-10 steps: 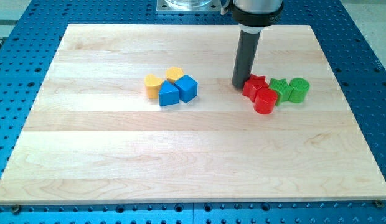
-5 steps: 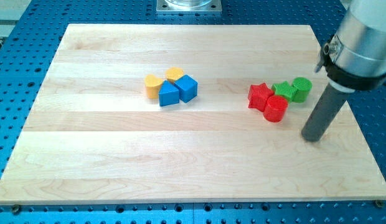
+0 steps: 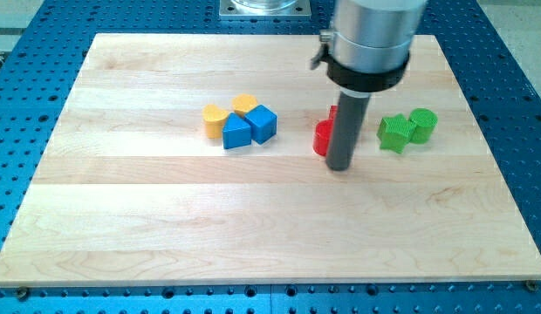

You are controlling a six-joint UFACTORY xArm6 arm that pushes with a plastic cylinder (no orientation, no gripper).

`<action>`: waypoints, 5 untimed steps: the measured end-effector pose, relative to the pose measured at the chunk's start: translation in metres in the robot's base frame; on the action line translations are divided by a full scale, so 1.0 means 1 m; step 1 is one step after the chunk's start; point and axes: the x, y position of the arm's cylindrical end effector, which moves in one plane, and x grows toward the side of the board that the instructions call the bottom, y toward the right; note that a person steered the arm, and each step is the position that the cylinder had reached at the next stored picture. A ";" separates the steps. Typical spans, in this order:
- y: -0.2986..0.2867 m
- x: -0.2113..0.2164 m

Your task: Separate the red blocks

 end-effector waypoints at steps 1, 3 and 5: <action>-0.002 -0.019; -0.041 -0.046; -0.015 -0.096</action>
